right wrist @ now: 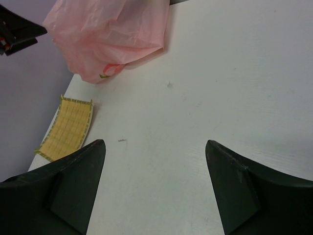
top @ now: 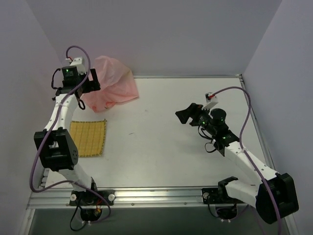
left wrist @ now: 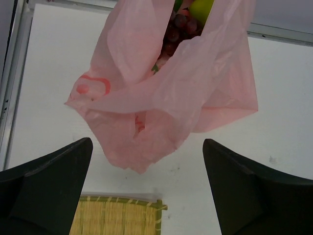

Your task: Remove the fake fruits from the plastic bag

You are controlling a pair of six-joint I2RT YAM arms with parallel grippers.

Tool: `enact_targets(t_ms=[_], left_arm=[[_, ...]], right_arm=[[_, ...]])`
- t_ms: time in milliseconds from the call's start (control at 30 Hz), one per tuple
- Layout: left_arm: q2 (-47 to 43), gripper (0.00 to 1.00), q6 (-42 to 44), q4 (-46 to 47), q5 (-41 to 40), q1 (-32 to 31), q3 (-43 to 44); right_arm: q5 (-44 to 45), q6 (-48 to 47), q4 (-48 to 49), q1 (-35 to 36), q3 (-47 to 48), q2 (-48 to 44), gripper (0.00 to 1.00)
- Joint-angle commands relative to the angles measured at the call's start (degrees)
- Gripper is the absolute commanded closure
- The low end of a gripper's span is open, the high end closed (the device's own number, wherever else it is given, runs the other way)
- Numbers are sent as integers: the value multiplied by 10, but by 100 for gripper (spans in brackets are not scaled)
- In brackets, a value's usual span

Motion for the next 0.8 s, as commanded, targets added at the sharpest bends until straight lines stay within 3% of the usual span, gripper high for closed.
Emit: enact_targets(t_ms=[0, 200, 267, 300, 400, 433, 467, 600, 700, 767], left_arm=[[41, 6, 39, -5, 30, 0, 69], [123, 7, 44, -27, 78, -3, 124], [124, 33, 33, -5, 106, -7, 115], [120, 58, 21, 16, 111, -10, 110], [92, 91, -3, 56, 99, -35, 71], [82, 97, -11, 64, 91, -43, 46], [60, 98, -37, 92, 85, -57, 30], [-2, 98, -133, 213, 53, -128, -81], [-15, 97, -200, 298, 40, -181, -144], [5, 91, -217, 313, 36, -205, -149]], right_arm=[[-10, -18, 21, 21, 25, 10, 21], [-4, -33, 21, 50, 35, 35, 21], [-3, -36, 22, 59, 38, 45, 21], [-2, -37, 25, 62, 39, 51, 21], [-4, -38, 30, 71, 46, 72, 25], [-6, -38, 32, 75, 49, 79, 27], [-7, -38, 33, 83, 56, 93, 34], [-4, -30, 36, 101, 86, 137, 47], [-4, -28, 35, 114, 122, 185, 48], [-4, -27, 45, 118, 137, 221, 44]])
